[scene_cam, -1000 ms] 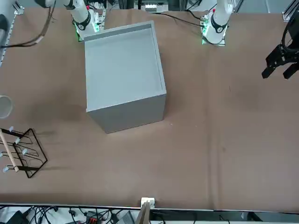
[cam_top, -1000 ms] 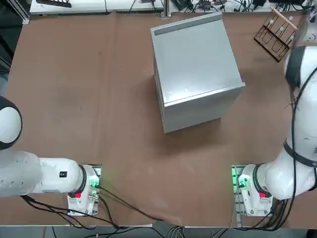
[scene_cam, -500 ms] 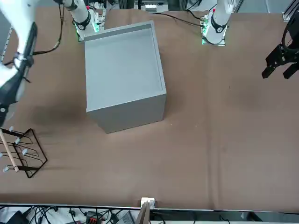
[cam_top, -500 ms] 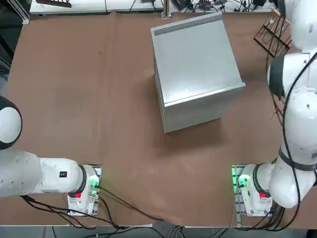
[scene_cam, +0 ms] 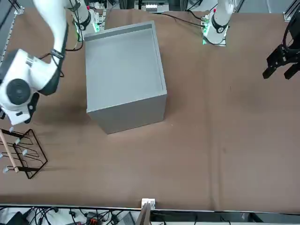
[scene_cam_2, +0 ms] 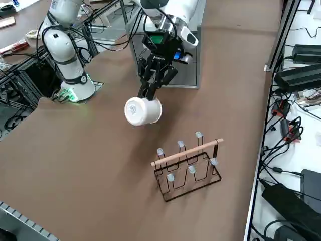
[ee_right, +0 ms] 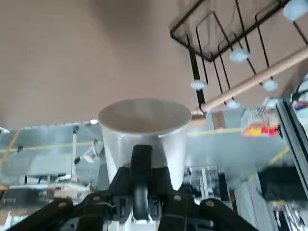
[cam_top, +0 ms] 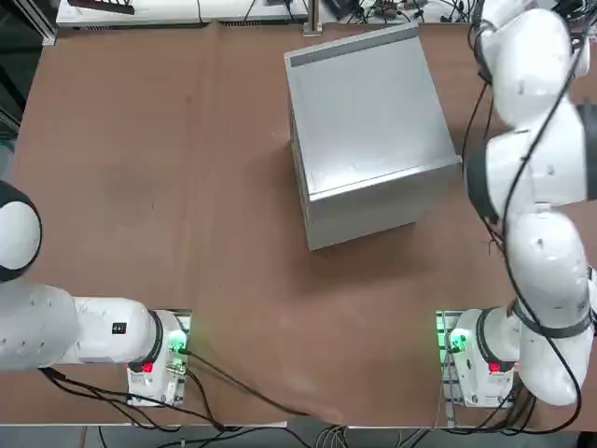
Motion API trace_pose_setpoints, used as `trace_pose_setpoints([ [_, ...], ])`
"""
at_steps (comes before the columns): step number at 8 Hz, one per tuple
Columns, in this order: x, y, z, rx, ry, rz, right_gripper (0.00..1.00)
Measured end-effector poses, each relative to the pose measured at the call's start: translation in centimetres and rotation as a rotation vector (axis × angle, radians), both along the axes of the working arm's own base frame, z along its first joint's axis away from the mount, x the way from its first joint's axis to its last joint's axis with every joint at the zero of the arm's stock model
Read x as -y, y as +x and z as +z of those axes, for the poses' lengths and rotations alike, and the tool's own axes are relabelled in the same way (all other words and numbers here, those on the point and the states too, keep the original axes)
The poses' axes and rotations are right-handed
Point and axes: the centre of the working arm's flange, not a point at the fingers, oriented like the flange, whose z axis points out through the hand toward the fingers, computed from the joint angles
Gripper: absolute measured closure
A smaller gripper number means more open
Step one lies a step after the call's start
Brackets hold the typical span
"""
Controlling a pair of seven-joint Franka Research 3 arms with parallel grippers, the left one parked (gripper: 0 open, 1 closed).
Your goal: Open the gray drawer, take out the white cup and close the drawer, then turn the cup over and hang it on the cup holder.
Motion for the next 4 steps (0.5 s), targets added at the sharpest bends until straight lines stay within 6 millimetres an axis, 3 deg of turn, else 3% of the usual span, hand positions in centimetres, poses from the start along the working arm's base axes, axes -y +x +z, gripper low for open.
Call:
trace_pose_setpoints([
  [4, -1.9, 0.7, -5.4, 0.016, -0.237, 0.055, 0.81],
])
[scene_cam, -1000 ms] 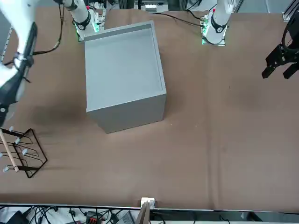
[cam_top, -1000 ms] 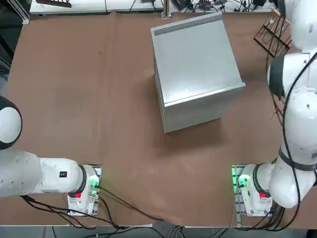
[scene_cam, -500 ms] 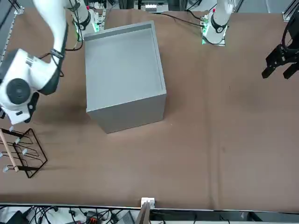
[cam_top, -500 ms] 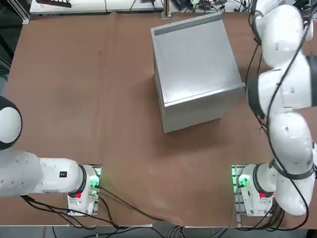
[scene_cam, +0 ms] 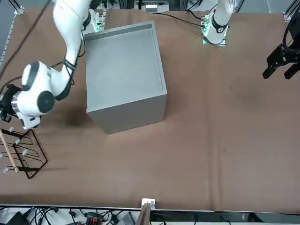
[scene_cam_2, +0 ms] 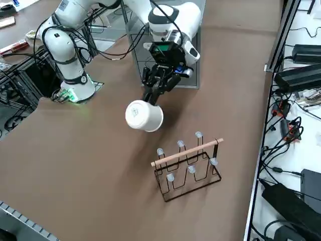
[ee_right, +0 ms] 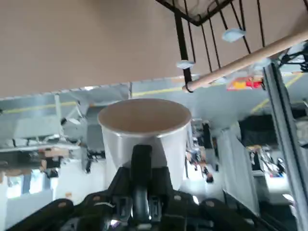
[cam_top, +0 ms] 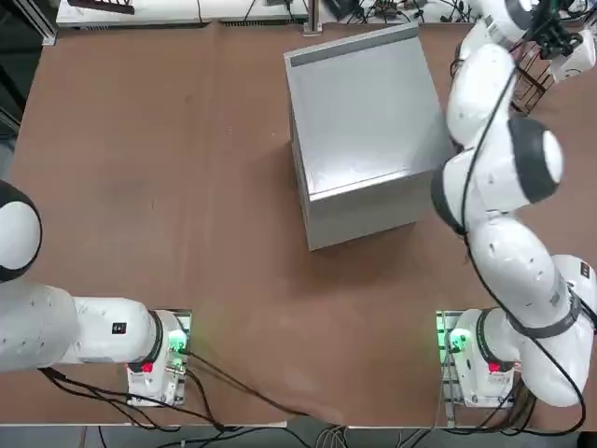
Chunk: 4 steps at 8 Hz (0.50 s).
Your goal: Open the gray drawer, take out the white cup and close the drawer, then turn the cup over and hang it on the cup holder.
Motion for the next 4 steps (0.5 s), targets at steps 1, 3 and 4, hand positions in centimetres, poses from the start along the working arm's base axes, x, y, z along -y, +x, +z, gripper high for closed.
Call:
trace_pose_setpoints([
  [1, 0.1, -0.1, -0.5, 0.005, -0.027, 0.035, 0.81],
  [3, 1.8, -1.6, 0.1, 0.035, -0.042, 0.099, 0.81],
  [4, 2.2, -2.9, 0.5, 0.048, -0.044, 0.121, 0.81],
])
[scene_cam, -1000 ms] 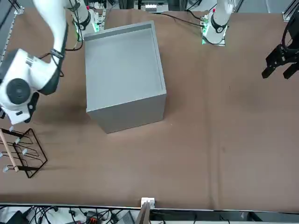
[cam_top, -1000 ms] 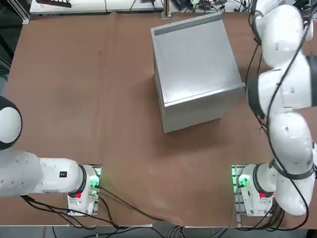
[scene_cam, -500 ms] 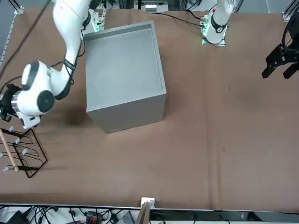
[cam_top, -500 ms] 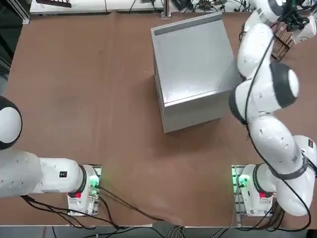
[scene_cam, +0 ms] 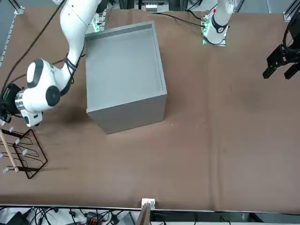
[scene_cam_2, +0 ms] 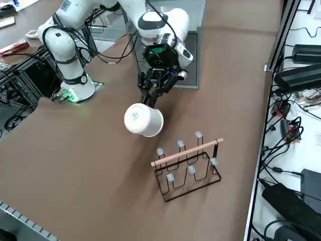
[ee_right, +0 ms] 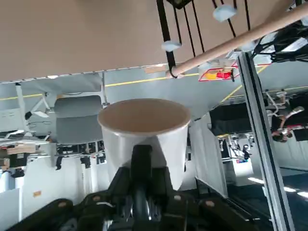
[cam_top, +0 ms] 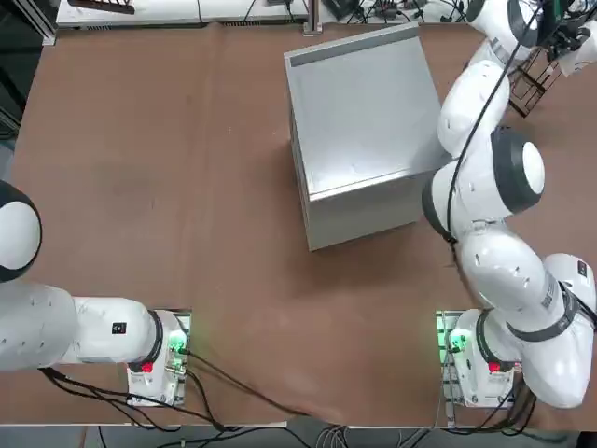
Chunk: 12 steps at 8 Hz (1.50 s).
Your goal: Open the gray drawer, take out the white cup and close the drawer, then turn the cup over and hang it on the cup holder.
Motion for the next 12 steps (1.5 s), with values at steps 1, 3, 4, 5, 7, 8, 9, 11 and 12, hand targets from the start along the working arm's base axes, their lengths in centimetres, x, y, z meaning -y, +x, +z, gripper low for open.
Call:
trace_pose_setpoints([
  [1, -0.3, -1.1, 0.1, 0.004, 0.001, 0.011, 0.81],
  [3, -1.8, -2.2, -0.4, 0.007, 0.007, 0.048, 0.81],
  [4, -1.9, -2.6, -0.6, 0.015, 0.012, 0.067, 0.81],
  [5, -1.5, -3.0, -0.8, 0.022, 0.017, 0.082, 0.81],
  [7, -0.4, -3.7, -0.8, 0.039, 0.026, 0.109, 0.81],
  [8, 0.1, -4.1, -1.0, 0.048, 0.032, 0.131, 0.81],
  [9, 0.4, -4.3, -1.0, 0.053, 0.036, 0.144, 0.81],
  [11, -0.1, -4.1, -1.3, 0.047, 0.021, 0.171, 0.81],
  [12, -0.9, -3.8, -2.0, 0.042, -0.007, 0.190, 0.81],
])
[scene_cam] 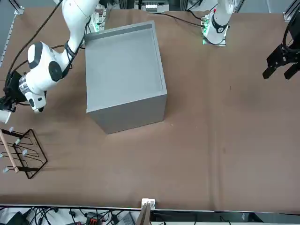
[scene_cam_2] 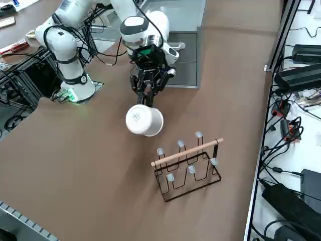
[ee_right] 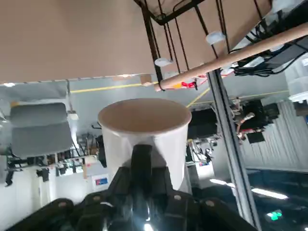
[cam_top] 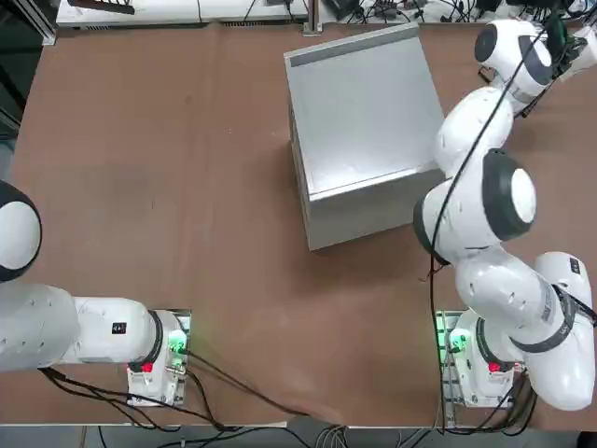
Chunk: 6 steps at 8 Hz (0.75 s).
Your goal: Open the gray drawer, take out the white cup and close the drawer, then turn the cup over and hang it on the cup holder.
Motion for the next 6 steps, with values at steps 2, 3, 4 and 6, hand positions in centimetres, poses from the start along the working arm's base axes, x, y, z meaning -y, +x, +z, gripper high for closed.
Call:
trace_pose_setpoints([
  [2, -1.1, 1.2, -0.4, 0.010, -0.042, 0.027, 0.81],
  [3, -1.3, 1.6, -0.4, 0.014, -0.053, 0.037, 0.81],
  [4, -1.2, 2.0, -0.4, 0.016, -0.062, 0.052, 0.81],
  [6, -0.3, 2.7, -0.4, 0.027, -0.071, 0.090, 0.81],
])
